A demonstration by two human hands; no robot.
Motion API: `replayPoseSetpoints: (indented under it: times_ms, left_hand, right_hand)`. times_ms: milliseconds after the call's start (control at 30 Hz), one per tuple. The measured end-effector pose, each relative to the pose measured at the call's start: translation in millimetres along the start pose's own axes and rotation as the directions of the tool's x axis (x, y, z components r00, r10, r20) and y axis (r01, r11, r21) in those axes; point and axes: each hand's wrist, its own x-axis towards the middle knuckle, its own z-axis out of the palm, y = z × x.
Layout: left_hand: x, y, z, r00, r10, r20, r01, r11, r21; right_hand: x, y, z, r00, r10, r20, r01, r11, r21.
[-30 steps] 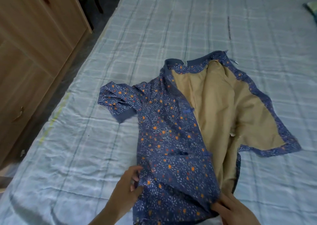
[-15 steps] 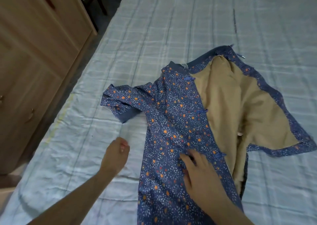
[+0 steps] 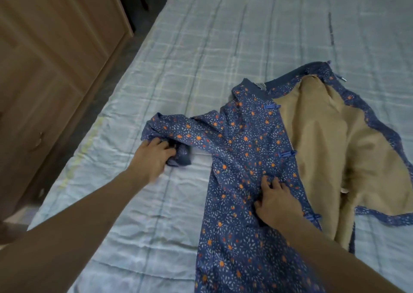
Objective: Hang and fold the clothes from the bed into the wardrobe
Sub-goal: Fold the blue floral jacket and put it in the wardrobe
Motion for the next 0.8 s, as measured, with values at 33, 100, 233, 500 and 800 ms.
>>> replayPoseSetpoints:
  times_ms: [33,100,233,500,800]
  left_hand:
    - [-10.8,-15.3,-2.4,0.998,0.053,-0.033,-0.05,0.995,0.084]
    - [-45.5,-57.4,-5.6,0.999,0.03,-0.026,-0.024,0.98,0.199]
    - [-129.1,-151.2,-21.8,0.928,-0.358,0.108,0.281,0.859,0.429]
    - [-158.1,-146.6,-3.2,0.403,-0.837,0.37,0.902,0.432,-0.007]
    - [-99.1,-133.0,21.7,0.946,-0.31,-0.091,0.305,0.95,-0.06]
  right_hand:
    - [1.5,-0.3,-3.2,1.0,-0.002,0.019,0.002,1.0,-0.012]
    - [4.9,-1.2,-5.1,0.998,-0.002,0.056,0.003,1.0,-0.026]
    - [13.6,2.1,-1.0,0.994,0.004,0.109,0.001,0.999,-0.044]
    - [20.9,3.0,-1.8,0.989,0.057,0.135,-0.051,0.998,-0.046]
    - [21.3,-2.4,-10.5,0.984,0.079,0.162,-0.056,0.988,-0.144]
